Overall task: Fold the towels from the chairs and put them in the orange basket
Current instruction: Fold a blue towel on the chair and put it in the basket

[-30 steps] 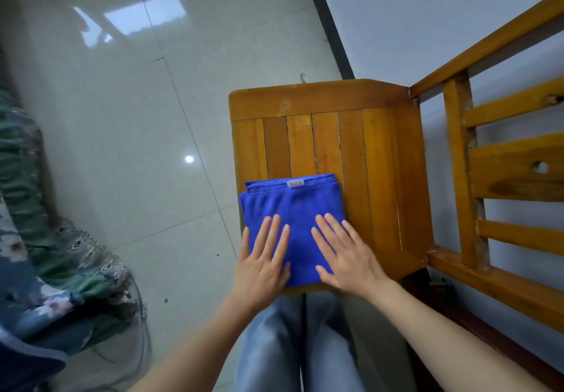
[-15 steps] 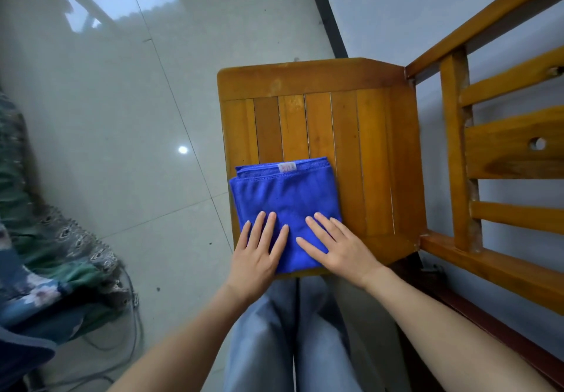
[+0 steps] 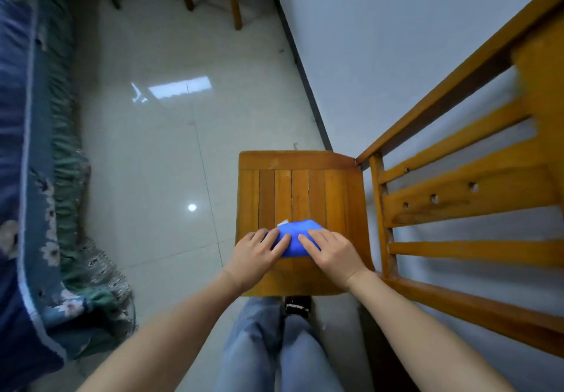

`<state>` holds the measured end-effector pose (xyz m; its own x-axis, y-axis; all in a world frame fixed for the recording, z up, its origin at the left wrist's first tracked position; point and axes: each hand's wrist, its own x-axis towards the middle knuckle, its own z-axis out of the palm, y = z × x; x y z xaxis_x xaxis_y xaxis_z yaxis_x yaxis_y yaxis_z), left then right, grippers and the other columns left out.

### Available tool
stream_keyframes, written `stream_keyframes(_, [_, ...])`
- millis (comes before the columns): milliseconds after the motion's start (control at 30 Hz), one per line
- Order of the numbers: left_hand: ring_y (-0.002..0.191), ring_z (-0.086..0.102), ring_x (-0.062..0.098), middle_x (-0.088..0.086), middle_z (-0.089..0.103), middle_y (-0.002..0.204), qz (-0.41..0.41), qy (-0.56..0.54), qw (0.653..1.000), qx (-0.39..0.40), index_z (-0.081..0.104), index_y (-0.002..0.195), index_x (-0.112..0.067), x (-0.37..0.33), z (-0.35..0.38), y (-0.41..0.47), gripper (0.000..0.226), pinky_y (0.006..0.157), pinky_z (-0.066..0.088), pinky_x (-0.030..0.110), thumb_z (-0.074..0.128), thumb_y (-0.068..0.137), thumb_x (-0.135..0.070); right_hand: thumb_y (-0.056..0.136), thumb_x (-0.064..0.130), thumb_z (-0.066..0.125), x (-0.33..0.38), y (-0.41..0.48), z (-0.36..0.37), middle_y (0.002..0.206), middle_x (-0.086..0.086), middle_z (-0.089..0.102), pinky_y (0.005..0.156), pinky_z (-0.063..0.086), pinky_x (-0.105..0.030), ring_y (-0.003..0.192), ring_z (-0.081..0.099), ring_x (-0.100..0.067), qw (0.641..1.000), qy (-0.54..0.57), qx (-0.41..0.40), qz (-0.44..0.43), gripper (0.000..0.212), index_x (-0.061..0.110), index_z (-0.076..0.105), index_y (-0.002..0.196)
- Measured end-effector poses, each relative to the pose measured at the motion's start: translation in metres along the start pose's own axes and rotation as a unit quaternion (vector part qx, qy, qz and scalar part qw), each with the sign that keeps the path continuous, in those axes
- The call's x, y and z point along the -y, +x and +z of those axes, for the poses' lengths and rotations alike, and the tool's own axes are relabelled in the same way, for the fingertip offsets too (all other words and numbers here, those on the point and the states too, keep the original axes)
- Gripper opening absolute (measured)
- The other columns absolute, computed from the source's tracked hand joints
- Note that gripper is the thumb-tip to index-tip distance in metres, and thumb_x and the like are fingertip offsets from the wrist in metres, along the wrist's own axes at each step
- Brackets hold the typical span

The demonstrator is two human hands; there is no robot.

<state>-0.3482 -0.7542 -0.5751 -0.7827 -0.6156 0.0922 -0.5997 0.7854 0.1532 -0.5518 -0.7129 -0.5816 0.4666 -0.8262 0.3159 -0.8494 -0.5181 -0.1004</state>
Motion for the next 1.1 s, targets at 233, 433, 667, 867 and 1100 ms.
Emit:
stream_keyframes(233, [0.068,0.066,0.022,0.009,0.069,0.089,-0.043,0.072,0.995,-0.048,0.046,0.110,-0.011,0.000,-0.127,0.024,0.072,0.054,0.053,0.025,0.083,0.048,-0.007,0.060,0.004,0.079,-0.024,0.081,-0.108,0.079,-0.010,0.068,0.050,0.054,-0.029,0.064,0.066,-0.022,0.993,-0.030,-0.037,-0.109,0.053,0.009,0.050,0.104])
stream_keyframes(433, [0.065,0.065,0.021,0.007,0.070,0.089,-0.094,0.170,0.974,-0.121,0.047,0.110,-0.011,0.042,-0.232,0.002,0.072,0.054,0.052,0.025,0.084,0.049,-0.009,0.059,0.003,0.078,-0.001,0.189,-0.176,0.080,-0.007,0.068,0.050,0.051,-0.026,0.062,0.064,-0.022,0.969,-0.075,-0.102,-0.213,0.055,0.010,0.049,0.105])
stream_keyframes(667, [0.062,0.064,0.021,0.006,0.069,0.085,-0.121,0.272,0.921,-0.253,0.048,0.108,-0.012,0.118,-0.333,-0.069,0.034,0.053,0.052,0.024,0.047,0.075,-0.007,0.073,0.004,0.063,0.078,0.325,-0.213,0.083,-0.008,0.068,0.053,0.054,-0.031,0.067,0.065,-0.023,0.919,-0.076,-0.180,-0.342,0.038,0.008,0.048,0.107])
stream_keyframes(867, [0.064,0.064,0.020,0.007,0.069,0.089,-0.123,0.353,0.885,-0.277,0.049,0.110,-0.013,0.195,-0.394,-0.159,0.038,0.054,0.052,0.027,0.059,0.073,-0.008,0.075,0.007,0.062,0.178,0.419,-0.216,0.083,-0.008,0.068,0.055,0.054,-0.028,0.066,0.064,-0.021,0.874,-0.096,-0.246,-0.407,0.035,0.007,0.048,0.107])
stream_keyframes(1100, [0.064,0.064,0.019,0.007,0.069,0.089,-0.147,0.376,0.872,-0.278,0.048,0.112,-0.012,0.278,-0.437,-0.215,0.065,0.053,0.052,0.027,0.081,0.056,-0.012,0.074,0.008,0.061,0.249,0.512,-0.206,0.083,-0.005,0.065,0.051,0.052,-0.029,0.064,0.062,-0.020,0.876,-0.096,-0.240,-0.407,0.036,0.010,0.048,0.107])
